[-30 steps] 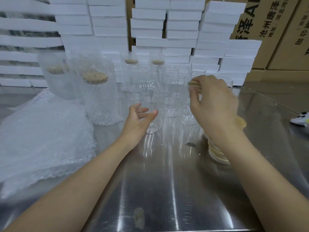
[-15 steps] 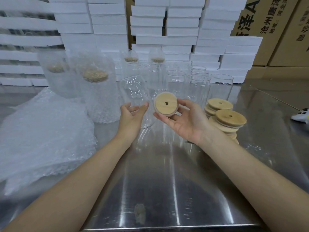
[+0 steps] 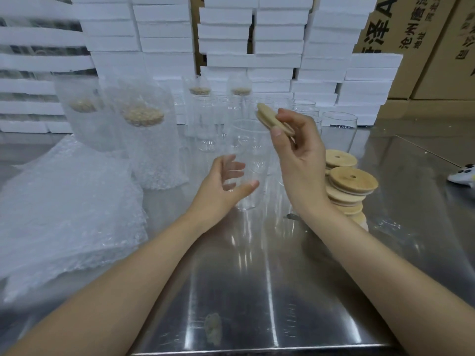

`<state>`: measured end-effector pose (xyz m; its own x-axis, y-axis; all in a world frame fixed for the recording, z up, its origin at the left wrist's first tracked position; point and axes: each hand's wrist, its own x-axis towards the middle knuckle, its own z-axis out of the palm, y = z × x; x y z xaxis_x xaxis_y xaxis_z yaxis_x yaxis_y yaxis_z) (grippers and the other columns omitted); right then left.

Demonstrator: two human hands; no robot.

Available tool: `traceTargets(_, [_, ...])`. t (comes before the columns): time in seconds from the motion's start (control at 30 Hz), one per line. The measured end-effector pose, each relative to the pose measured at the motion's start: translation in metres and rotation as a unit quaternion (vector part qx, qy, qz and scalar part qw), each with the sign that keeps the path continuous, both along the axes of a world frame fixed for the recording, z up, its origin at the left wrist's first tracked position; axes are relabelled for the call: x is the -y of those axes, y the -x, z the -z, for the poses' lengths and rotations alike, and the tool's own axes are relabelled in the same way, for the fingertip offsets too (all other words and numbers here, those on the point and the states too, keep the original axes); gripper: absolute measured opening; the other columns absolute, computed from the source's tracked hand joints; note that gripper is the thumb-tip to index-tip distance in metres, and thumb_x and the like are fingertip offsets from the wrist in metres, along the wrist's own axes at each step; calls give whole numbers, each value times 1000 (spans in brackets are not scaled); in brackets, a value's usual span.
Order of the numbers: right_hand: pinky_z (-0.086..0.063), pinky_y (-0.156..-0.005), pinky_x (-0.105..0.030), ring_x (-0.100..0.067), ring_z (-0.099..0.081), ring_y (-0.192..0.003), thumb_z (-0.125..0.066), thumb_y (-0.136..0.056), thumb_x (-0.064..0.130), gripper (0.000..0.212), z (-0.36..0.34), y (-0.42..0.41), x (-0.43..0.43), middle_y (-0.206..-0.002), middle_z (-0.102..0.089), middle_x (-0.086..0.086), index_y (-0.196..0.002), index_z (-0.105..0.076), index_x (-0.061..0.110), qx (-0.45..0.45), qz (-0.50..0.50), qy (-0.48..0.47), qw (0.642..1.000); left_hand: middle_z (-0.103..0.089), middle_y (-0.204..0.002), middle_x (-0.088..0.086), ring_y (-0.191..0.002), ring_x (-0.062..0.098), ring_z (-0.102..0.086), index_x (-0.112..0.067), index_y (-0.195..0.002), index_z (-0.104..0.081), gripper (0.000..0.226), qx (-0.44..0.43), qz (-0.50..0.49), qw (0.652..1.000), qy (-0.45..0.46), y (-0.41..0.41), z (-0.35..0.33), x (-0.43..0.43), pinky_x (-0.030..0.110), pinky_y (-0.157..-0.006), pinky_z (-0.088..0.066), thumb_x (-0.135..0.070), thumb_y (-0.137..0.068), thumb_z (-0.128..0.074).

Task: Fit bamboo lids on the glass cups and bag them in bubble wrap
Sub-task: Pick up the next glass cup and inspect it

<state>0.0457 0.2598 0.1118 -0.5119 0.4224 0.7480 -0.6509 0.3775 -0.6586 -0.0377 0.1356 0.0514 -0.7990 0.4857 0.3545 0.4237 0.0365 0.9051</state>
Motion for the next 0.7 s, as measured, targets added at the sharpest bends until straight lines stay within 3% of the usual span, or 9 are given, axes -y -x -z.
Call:
traceTargets(0.1, [-42,-97,-24,-14,-54,-114,-61,-93,13,15,-1,6,-1,-117,-56,-4,-108,-61,14,-4,83,-95,992,-59,-121,-16,-114,-2,-56,-29,-131,-39,80,-25,29,999,27,-5,1,-2,28,-98,-46,-55,-64,-74])
traceTargets(0.17, [-40,-94,-18,-14,-55,-108,-59,-94,9,16,0,11,-4,-114,-57,-4,-108,-64,4,-2,129,-168,977,-58,-121,-16,-113,-4,-56,-26,-132,-39,81,-28,31,999,31,-6,0,-2,27,-98,-46,-53,-65,-76])
traceTargets(0.27, [-36,-92,-12,-10,-52,-106,-55,-94,3,19,4,15,-6,-113,-58,-12,-110,-64,0,2,128,-229,965,-57,-122,-14,-113,-5,-55,-20,-134,-38,78,-25,24,999,36,-4,0,-2,30,-101,-46,-43,-72,-79])
traceTargets(0.37, [-39,-99,-21,-15,-50,-115,-52,-93,2,24,6,20,-6,-120,-57,-16,-113,-63,-1,7,116,-281,953,-55,-122,-14,-114,-4,-54,-18,-132,-37,72,-16,25,999,44,-3,0,-2,35,-103,-46,-41,-77,-77])
traceTargets(0.47, [-35,-108,-29,-18,-42,-128,-52,-89,4,30,6,24,-4,-127,-57,-11,-118,-58,-2,24,98,-299,949,-50,-123,-18,-115,-5,-52,-18,-132,-35,76,-14,33,998,54,-4,-2,-3,35,-102,-47,-48,-74,-74])
traceTargets(0.7, [-35,-93,-15,-22,-52,-103,-57,-79,11,32,1,31,4,-106,-62,-6,-107,-67,2,-5,118,-324,939,-48,-131,-11,-122,-1,-49,-26,-133,-29,75,-10,48,995,84,-4,-6,0,36,-101,-48,-49,-77,-73])
